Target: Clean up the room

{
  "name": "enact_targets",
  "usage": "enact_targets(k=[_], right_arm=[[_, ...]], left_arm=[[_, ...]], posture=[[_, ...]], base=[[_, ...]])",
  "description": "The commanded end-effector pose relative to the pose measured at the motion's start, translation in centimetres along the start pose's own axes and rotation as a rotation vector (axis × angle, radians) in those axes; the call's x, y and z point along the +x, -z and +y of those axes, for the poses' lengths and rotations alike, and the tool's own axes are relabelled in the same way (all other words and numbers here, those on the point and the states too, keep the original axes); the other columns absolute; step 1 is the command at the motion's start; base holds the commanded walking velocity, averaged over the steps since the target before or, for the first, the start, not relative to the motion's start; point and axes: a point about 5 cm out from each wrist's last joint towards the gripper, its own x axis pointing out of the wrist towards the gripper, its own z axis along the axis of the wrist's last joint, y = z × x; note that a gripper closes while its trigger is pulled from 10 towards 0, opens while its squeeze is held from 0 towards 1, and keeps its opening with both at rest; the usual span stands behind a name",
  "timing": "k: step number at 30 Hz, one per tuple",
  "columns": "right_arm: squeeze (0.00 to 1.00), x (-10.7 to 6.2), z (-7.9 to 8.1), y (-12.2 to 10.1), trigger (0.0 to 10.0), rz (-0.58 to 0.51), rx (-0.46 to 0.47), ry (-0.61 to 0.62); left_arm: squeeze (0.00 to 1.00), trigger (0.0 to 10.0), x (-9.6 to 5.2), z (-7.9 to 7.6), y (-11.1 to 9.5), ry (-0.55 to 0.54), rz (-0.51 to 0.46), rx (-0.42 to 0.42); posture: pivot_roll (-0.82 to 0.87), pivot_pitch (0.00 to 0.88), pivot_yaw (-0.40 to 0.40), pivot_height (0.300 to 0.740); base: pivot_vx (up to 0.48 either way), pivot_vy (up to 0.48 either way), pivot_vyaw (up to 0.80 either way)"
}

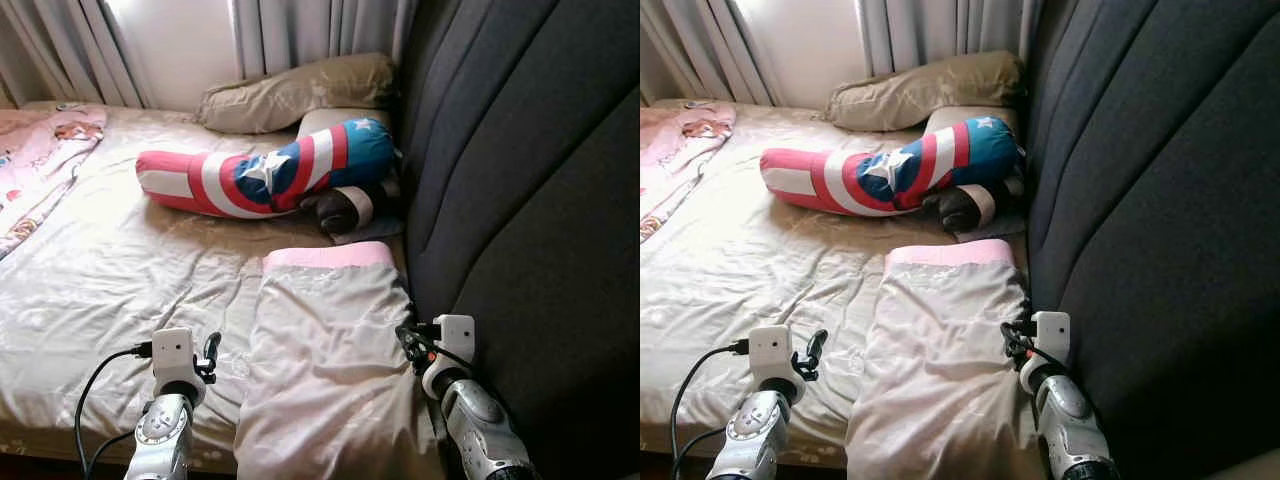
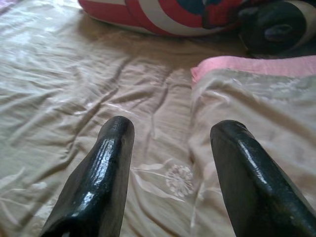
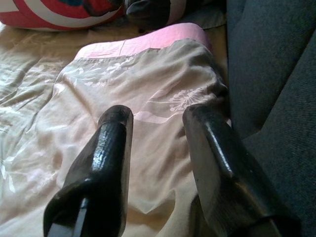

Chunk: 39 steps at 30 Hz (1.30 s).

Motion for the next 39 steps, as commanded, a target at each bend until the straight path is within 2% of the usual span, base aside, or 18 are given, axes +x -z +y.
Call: enact_targets(k=[1,24,39], right_arm=[[0.0,0.0,-2.0,-1.7,10.0,-0.058,-0.007,0.062],[0.0,0.6,-1.6,-1.7,10.0,-0.065,-0.022,0.065],[0.0,0.8,-1.0,-1.0,10.0,-0.049,-0.029,0.042]], left_arm=[[0.0,10.0,0.0,0.3,-0.3,-0.002,-0.015,0.027],[0.0,10.0,0.4,0.3,-1.1,0.005,-0.037,0.018],[0.0,10.0,0.7,-0.4,-1.5,0.028,-0.047,0.019]], posture=[[0.05,0.0,-0.042,0.74],[0.05,0.0,-0.033,0.74],[0.06,0.0,-0.024,0.74]], base=[[0.0,0.266,0.0],[0.0,0.274,0.0],[0.0,0.357,0.0]])
